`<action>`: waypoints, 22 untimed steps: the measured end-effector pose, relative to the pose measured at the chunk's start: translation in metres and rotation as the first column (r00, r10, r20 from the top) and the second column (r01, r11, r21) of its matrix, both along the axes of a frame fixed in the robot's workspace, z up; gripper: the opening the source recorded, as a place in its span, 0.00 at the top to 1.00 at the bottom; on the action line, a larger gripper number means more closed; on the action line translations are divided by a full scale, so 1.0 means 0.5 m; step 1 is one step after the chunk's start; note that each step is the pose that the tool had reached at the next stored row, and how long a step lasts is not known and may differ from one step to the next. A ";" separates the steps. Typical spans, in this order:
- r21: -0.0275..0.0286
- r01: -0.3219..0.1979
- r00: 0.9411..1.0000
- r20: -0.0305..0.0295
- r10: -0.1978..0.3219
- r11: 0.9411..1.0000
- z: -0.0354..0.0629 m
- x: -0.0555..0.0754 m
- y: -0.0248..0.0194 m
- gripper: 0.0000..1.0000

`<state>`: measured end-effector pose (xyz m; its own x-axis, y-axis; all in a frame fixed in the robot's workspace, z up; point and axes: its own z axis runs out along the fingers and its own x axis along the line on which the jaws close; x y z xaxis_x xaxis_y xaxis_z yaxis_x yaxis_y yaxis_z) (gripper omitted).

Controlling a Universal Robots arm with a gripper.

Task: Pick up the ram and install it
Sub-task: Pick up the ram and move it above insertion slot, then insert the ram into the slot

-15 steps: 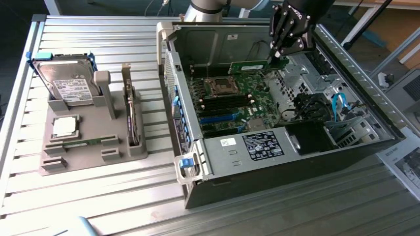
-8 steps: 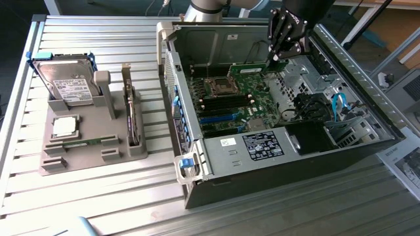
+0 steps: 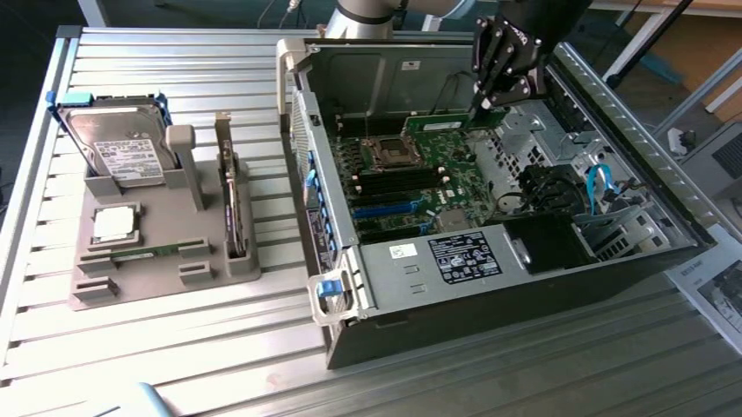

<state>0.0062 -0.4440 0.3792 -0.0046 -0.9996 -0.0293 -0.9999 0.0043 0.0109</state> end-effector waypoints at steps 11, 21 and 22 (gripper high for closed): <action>0.000 0.000 1.000 0.000 0.000 1.000 -0.006 0.000 0.0235 0.88; 0.000 0.000 1.000 -0.003 0.000 1.000 -0.006 0.000 0.0237 0.88; 0.000 0.000 1.000 -0.004 0.000 1.000 -0.006 0.000 0.0237 0.88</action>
